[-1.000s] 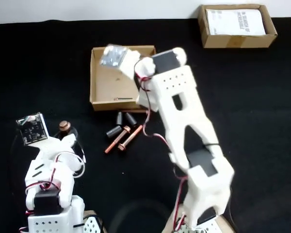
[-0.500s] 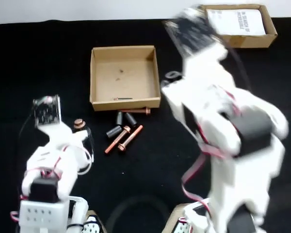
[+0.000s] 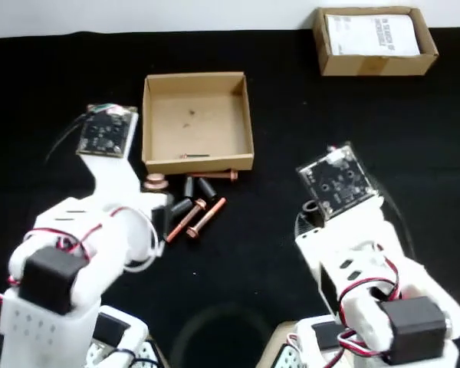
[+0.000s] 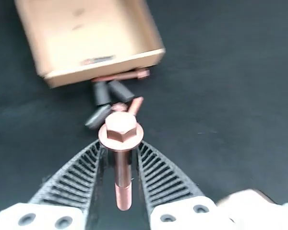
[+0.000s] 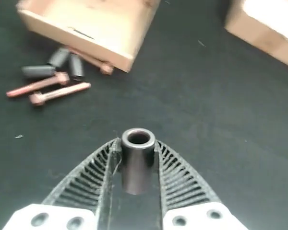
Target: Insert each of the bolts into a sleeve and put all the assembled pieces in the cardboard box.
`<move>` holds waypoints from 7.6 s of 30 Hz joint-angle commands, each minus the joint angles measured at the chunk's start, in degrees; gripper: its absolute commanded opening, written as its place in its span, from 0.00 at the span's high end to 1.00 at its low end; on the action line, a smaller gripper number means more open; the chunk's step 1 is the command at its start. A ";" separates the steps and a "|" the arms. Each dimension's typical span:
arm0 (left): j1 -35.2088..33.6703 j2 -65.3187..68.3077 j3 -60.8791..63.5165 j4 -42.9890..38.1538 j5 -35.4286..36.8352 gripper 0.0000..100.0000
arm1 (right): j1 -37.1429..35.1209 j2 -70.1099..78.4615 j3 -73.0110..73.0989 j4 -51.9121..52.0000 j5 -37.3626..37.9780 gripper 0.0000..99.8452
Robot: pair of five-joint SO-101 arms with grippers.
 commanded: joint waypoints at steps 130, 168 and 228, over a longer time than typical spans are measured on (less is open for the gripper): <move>-31.25 -34.86 15.16 -8.79 -10.46 0.98 | -5.76 39.43 -10.24 -43.21 -14.33 0.99; -53.93 -45.67 74.15 -34.37 4.31 0.98 | -23.43 102.99 -60.09 -11.82 26.20 0.99; -53.76 -45.76 74.15 -34.37 4.22 0.98 | -26.77 87.96 -29.05 -26.68 -13.63 0.81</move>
